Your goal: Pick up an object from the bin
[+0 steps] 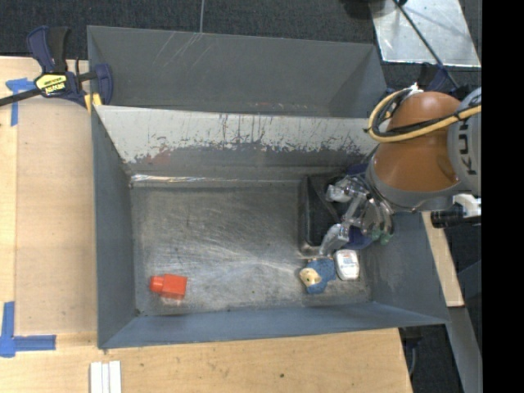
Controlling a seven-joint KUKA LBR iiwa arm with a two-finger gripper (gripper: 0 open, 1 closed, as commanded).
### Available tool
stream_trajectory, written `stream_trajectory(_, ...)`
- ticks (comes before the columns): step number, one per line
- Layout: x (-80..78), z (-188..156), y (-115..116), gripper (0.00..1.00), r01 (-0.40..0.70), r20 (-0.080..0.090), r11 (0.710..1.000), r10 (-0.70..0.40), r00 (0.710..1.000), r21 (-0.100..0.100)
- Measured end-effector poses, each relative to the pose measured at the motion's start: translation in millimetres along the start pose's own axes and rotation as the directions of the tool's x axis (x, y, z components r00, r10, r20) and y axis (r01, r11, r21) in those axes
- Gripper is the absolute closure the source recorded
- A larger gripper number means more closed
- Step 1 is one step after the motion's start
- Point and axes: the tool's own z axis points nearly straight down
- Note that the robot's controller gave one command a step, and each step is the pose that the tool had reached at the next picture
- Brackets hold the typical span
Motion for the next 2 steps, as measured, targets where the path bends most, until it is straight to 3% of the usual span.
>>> stream_trajectory(1,-16.3,38,-11,0.00,-0.190,-0.034,0.982,0.190,0.981,0.009)
stream_trajectory(2,30.2,43,-46,0.00,-0.206,-0.013,0.978,0.206,0.978,-0.001)
